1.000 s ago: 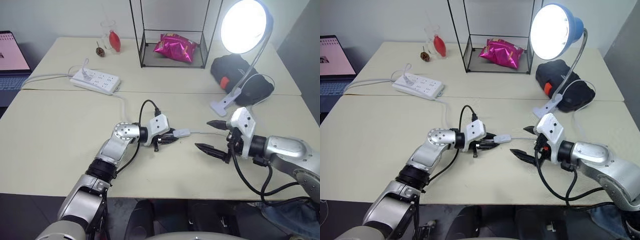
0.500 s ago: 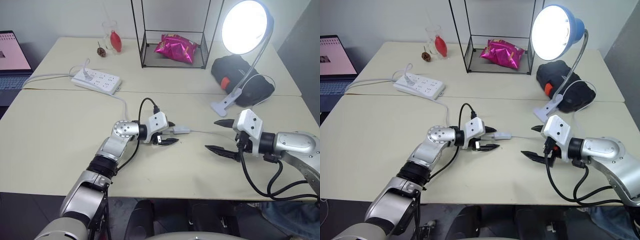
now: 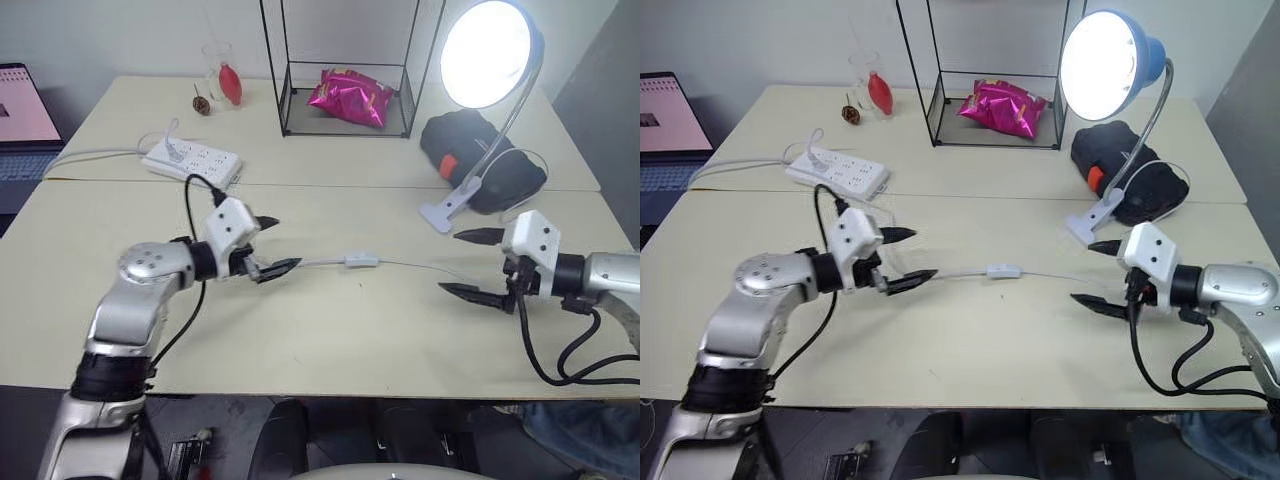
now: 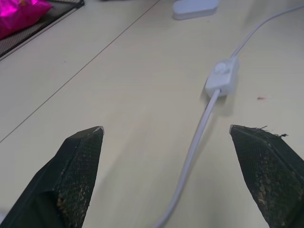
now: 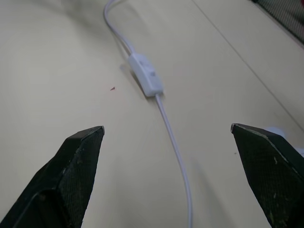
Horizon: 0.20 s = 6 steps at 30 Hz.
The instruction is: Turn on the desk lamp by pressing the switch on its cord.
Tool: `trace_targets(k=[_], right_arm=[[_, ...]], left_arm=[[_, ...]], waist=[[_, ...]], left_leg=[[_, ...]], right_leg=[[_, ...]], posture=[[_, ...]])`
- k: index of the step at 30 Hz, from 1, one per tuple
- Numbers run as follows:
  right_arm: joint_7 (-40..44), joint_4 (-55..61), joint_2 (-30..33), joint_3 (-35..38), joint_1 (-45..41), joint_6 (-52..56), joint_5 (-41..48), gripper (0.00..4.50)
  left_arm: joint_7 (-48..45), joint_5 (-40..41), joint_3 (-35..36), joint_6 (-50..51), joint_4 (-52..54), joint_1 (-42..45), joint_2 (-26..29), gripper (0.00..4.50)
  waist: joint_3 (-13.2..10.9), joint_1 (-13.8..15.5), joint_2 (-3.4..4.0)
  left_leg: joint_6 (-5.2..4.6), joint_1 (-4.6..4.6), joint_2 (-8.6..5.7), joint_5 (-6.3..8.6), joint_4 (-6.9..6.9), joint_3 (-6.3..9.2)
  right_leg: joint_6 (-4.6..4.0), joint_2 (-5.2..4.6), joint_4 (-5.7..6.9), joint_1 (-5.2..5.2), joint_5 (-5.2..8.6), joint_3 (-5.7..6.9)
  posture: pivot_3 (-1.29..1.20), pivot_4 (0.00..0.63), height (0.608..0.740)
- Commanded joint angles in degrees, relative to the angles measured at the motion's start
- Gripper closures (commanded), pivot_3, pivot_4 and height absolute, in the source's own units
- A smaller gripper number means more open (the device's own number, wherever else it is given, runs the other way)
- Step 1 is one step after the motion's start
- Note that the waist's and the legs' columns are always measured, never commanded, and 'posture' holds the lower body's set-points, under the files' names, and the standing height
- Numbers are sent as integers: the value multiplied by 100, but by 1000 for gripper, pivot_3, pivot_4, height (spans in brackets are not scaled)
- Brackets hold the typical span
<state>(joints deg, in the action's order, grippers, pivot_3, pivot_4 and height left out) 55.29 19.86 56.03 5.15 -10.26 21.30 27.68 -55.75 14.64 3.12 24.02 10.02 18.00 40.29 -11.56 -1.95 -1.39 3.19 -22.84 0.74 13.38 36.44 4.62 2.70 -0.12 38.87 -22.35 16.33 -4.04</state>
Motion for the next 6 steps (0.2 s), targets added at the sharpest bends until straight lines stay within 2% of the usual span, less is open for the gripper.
trace_targets(k=[1,6], right_arm=[[263,-256,31,352,-155,-296,0,0],[409,-445,2,328,-380,-340,13,0]], left_arm=[[-17,547,614,326,490,-164,209,69],[-30,726,751,363,651,-399,346,69]], waist=[[0,8,1],[0,12,1]], left_leg=[[0,1,-2,0,1,-1],[0,-1,-2,0,23,-3]], right_leg=[[0,-2,0,1,0,-1],[0,-4,0,7,0,-2]], posture=[[0,150,740],[0,150,740]])
